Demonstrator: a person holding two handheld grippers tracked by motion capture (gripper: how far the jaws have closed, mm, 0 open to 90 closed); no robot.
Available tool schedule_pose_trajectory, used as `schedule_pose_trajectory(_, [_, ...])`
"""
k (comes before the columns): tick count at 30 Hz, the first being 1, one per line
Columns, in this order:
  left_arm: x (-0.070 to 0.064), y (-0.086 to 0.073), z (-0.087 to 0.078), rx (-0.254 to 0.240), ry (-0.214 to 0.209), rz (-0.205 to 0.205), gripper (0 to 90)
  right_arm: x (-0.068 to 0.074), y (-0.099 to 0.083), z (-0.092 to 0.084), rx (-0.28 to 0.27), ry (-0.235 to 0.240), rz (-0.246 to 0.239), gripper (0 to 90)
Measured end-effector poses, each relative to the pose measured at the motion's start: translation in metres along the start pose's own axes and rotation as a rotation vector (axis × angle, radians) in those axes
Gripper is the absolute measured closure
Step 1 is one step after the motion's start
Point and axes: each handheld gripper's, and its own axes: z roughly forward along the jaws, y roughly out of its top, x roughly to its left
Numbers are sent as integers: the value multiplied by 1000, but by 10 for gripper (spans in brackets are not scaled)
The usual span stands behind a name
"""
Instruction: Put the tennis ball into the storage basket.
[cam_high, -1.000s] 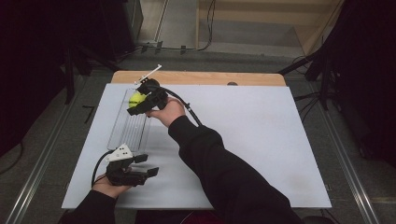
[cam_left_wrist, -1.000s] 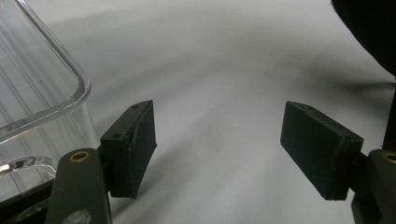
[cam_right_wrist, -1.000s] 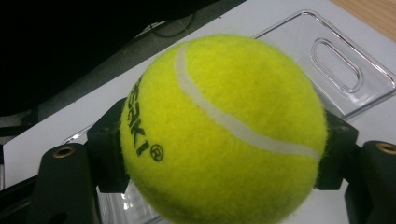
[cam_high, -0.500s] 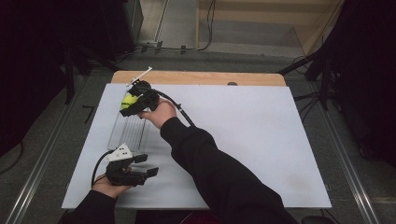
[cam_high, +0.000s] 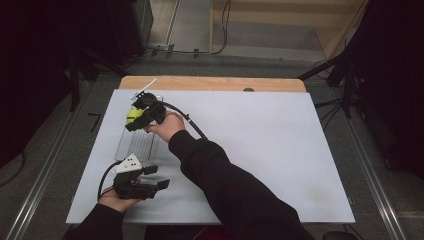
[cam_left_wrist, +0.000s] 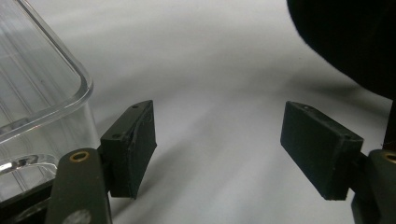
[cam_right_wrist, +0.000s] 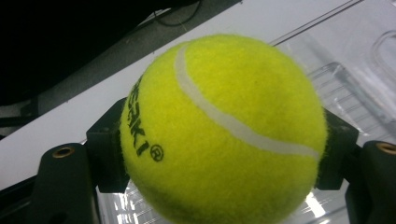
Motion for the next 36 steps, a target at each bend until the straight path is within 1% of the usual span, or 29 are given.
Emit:
schedule_pose_trajectory(1, [0,0,0,1,-1,-1,271,0,-1,2,7,-1,-1,227])
schedule_pose_trajectory(3, [0,0,0,-1,-2,0,271,-1,-3,7,9,15,10,216])
schedule_pose_trajectory(5, [0,0,0,-1,-2,0,271,-2,-4,11,12,38,28,165])
schedule_pose_trajectory(7, [0,0,0,-1,-1,-2,271,-2,-5,12,15,30,12,157])
schedule_pose_trajectory(8, [0,0,0,-2,-1,-3,271,-1,-5,10,4,23,0,155])
schedule_pose_trajectory(11, [0,0,0,-3,-3,-2,271,0,-3,3,-23,3,-9,152])
schedule_pose_trajectory(15, [0,0,0,-3,-3,-2,271,2,-3,-7,-15,-42,-27,152])
schedule_pose_trajectory(18, [0,0,0,-2,-1,-3,271,-2,-6,-15,-11,-29,-4,153])
schedule_pose_trajectory(23, [0,0,1,-1,0,-8,270,-9,-14,-29,-17,-28,6,153])
schedule_pose_trajectory(25, [0,0,0,-1,3,-6,270,-13,-18,-35,-15,-25,17,154])
schedule_pose_trajectory(28, [1,0,0,-1,3,-18,271,-15,-23,-44,-18,-23,27,154])
schedule_pose_trajectory(31, [1,0,0,-2,4,-17,270,-17,-27,-52,-27,-21,23,155])
schedule_pose_trajectory(33, [0,0,1,0,4,-17,270,-18,-30,-57,-22,-21,27,155])
schedule_pose_trajectory(36, [0,0,1,3,0,-15,270,-20,-34,-62,-25,-25,17,157])
